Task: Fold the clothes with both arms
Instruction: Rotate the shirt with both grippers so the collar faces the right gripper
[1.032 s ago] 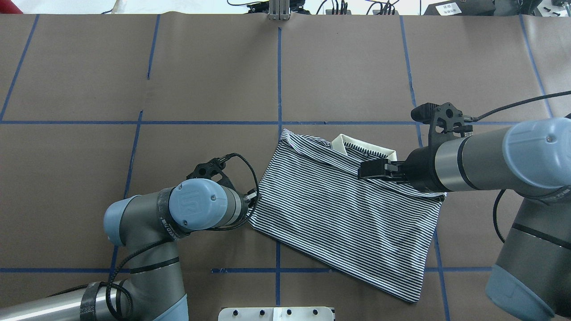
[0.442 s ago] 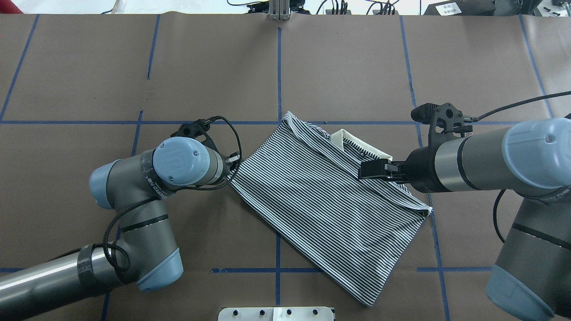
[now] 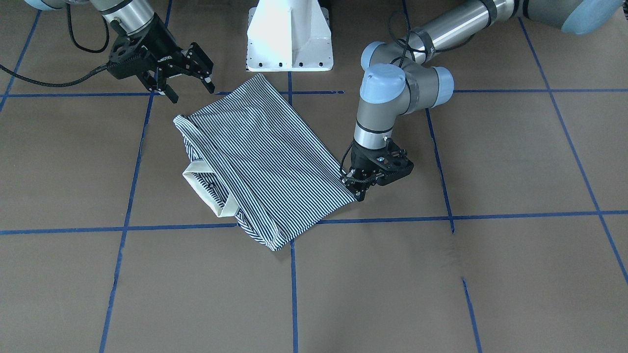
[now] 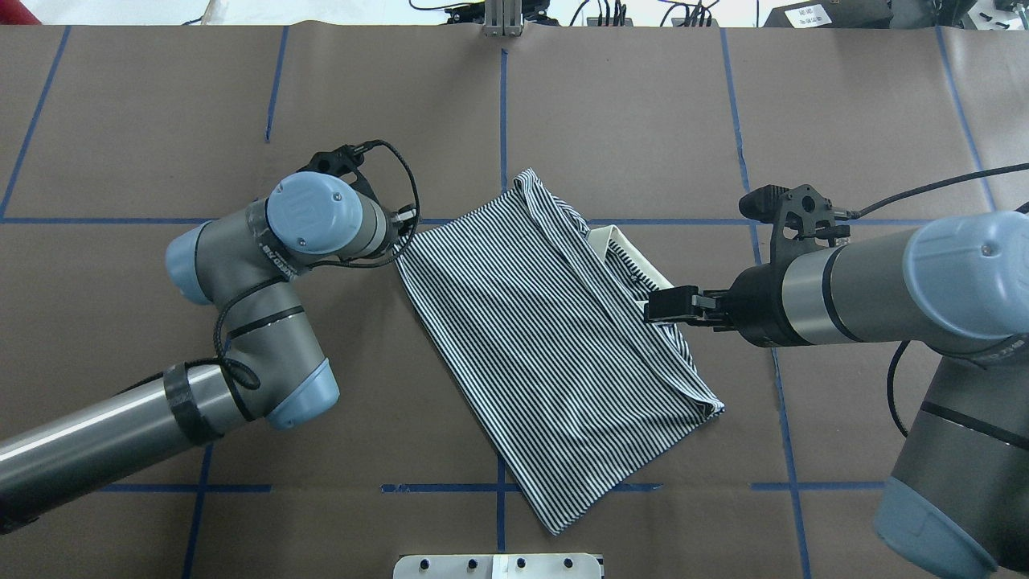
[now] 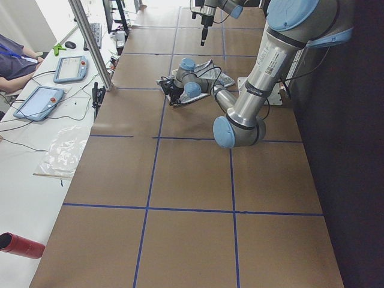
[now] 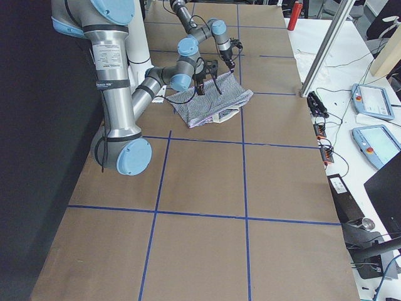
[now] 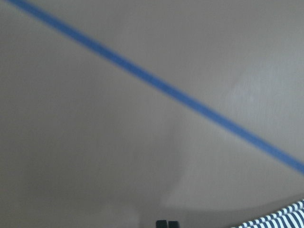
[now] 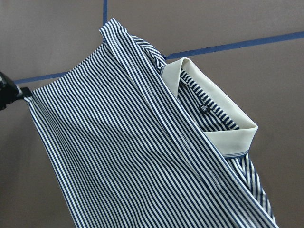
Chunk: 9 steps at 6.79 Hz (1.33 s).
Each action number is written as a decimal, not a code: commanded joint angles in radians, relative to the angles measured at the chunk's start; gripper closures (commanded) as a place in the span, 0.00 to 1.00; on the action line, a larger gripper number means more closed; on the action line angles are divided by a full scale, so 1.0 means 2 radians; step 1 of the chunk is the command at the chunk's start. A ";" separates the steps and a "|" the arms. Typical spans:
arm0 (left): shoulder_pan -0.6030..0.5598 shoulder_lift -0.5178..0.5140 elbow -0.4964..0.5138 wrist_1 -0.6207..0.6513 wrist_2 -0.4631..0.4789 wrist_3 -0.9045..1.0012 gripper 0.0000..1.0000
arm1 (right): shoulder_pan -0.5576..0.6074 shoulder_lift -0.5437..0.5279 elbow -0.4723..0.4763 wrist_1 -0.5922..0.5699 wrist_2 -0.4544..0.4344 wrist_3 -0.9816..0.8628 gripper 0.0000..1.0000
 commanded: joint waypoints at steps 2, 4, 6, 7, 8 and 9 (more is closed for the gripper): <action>-0.051 -0.112 0.196 -0.134 0.007 0.055 1.00 | -0.001 0.001 -0.002 0.001 0.001 0.000 0.00; -0.058 -0.146 0.258 -0.188 0.022 0.094 1.00 | -0.002 0.001 -0.003 0.002 0.003 0.000 0.00; -0.058 -0.162 0.300 -0.230 0.024 0.125 1.00 | -0.002 0.001 -0.005 0.002 0.005 0.000 0.00; -0.059 -0.162 0.305 -0.233 0.028 0.128 0.48 | -0.002 0.002 -0.007 0.003 0.008 -0.002 0.00; -0.059 -0.162 0.305 -0.240 0.028 0.149 0.00 | -0.003 0.002 -0.006 0.003 0.011 -0.008 0.00; -0.069 -0.162 0.301 -0.240 0.022 0.154 0.00 | -0.001 0.006 -0.016 -0.002 0.002 -0.008 0.00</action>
